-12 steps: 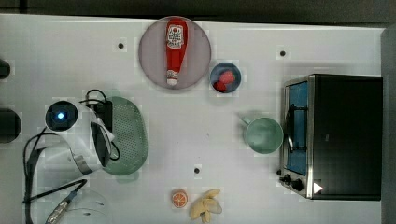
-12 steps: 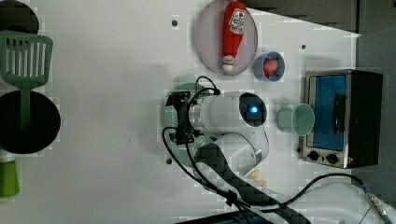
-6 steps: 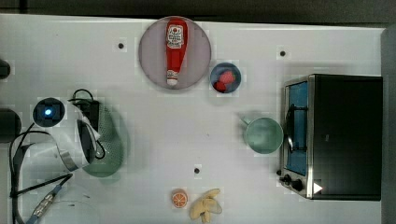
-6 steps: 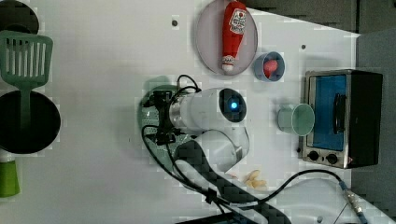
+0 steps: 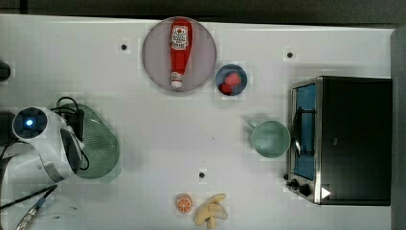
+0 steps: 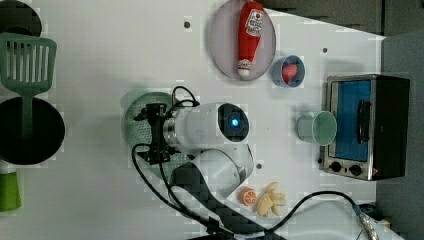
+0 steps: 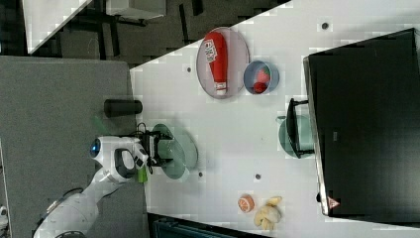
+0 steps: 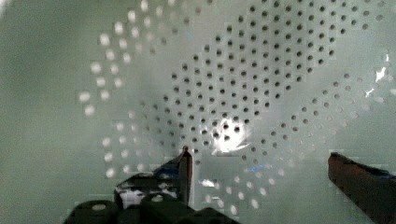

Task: Drag strainer right to left.

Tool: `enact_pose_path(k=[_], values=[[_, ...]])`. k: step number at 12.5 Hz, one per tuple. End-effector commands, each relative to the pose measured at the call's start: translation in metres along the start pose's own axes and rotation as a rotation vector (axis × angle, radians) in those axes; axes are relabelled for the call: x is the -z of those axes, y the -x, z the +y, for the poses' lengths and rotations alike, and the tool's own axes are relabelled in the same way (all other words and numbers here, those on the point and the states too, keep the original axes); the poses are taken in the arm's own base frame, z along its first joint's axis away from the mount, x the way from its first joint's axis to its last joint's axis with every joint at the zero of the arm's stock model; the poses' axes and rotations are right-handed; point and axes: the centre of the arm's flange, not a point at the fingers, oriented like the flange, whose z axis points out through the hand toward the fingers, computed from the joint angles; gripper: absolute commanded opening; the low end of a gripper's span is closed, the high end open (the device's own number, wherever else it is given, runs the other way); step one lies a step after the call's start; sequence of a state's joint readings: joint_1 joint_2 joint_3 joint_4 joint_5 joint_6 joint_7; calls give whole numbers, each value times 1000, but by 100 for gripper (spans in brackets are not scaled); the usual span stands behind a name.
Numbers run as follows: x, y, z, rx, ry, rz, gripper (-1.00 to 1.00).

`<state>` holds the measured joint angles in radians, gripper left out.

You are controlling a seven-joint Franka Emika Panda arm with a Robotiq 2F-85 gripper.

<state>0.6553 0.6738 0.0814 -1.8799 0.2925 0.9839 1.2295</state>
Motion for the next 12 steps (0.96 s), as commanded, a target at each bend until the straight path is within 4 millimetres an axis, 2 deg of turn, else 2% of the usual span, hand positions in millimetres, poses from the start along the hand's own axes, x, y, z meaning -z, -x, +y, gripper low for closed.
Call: enact_pose_path(k=[1,2,4,6,7,9,11,12], values=[[21,27,0,-4,-65,-23,100],[34,24,-2,57,-69,-4,100],[80,11,-9,227,-36,60,100],[158,-20,-24,378,-30,118,100],[207,-44,-31,425,-41,135,100],[308,-104,-35,493,-71,136,100],[396,-179,-25,579,-96,148,100],[432,-223,-17,634,-97,182,100]])
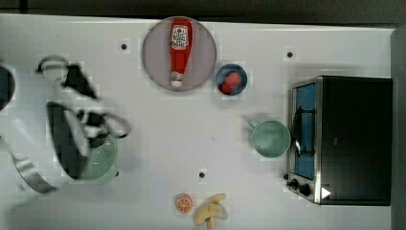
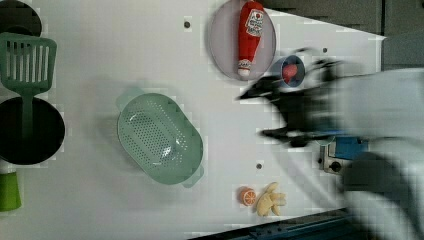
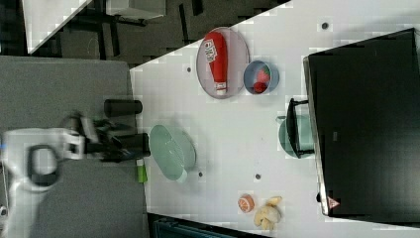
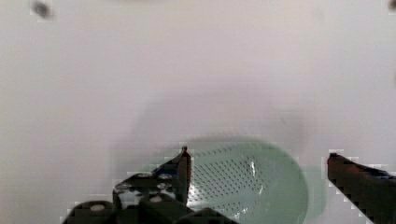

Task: Drag strainer right to left.

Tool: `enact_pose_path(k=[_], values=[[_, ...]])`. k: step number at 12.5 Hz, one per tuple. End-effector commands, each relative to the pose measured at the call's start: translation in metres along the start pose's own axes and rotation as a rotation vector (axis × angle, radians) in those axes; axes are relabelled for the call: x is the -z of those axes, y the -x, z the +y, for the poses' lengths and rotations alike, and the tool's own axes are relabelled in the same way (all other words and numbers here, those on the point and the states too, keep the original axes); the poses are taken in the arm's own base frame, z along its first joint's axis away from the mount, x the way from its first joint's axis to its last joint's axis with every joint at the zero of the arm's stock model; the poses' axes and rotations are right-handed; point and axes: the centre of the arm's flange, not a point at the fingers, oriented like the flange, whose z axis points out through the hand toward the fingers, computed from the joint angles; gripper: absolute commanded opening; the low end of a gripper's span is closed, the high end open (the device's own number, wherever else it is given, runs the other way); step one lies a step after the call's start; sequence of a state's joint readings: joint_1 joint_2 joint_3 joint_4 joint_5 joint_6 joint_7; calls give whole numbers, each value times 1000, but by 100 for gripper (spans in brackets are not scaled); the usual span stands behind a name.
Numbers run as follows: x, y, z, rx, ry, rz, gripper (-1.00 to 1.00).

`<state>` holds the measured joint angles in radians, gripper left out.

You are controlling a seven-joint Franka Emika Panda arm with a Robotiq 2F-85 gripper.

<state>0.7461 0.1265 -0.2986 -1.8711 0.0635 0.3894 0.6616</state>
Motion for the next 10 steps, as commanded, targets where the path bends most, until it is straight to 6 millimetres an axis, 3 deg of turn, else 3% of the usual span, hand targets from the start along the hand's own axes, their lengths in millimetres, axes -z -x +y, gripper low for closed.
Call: enact_pose_path(k=[1,3,5,7,10], values=[[111,-163,89,173,-74,56,100],[142,-225,145,234,-61,115,100],[151,-262,183,199,-64,94,100],[148,-274,199,168,-46,66,100],[142,-281,201,153,-32,61,100]])
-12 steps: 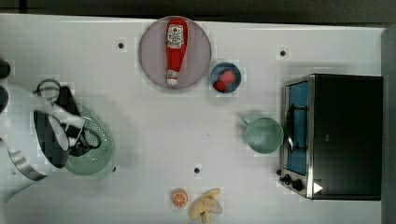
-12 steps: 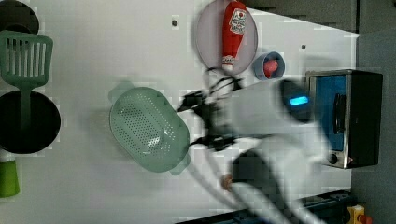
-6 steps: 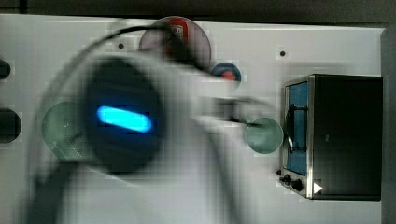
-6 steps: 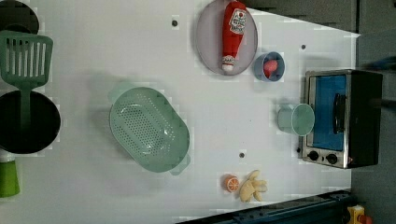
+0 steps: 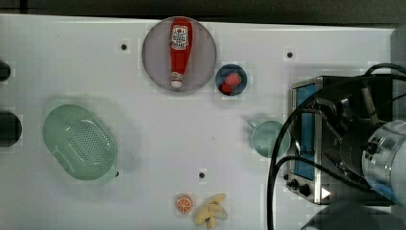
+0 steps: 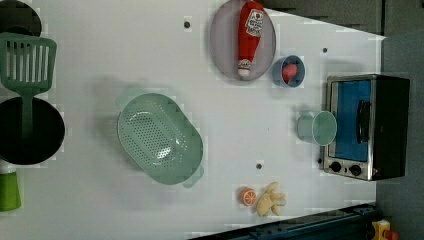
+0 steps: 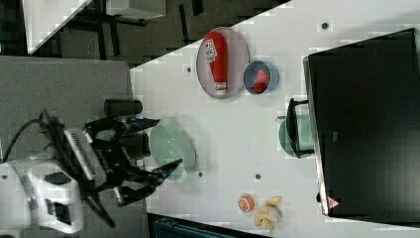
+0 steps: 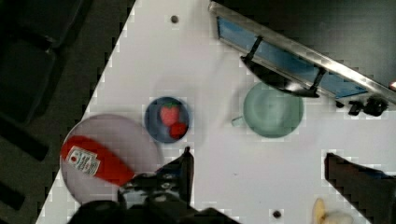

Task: Drag strainer right to left.

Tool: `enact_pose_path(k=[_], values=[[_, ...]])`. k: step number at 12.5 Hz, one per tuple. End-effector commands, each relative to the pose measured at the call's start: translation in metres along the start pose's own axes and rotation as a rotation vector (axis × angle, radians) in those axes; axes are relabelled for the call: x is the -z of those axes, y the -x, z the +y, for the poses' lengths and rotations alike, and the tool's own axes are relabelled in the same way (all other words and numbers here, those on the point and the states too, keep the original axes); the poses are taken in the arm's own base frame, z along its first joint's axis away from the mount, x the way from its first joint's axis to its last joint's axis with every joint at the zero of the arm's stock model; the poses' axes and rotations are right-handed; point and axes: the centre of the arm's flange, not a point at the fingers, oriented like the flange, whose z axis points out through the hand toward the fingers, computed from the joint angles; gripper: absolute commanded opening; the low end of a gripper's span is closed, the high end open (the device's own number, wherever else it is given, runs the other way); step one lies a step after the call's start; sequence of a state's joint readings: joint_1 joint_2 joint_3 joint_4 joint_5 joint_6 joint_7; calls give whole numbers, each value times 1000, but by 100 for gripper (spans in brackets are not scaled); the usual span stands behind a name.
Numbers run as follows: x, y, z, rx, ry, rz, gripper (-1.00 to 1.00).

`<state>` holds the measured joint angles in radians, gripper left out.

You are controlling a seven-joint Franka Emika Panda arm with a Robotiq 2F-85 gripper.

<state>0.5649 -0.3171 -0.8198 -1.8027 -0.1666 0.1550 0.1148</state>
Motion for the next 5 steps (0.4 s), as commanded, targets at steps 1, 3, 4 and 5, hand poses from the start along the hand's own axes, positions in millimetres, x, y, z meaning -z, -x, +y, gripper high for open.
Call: enact_pose_path(k=[1,3,4,5], values=[[-57,90,-79,265,141,-25,100],[-59,90,-79,265,146,-25,100],[-60,90,-80,265,148,-25,100],[-60,90,-80,265,149,-25,100]])
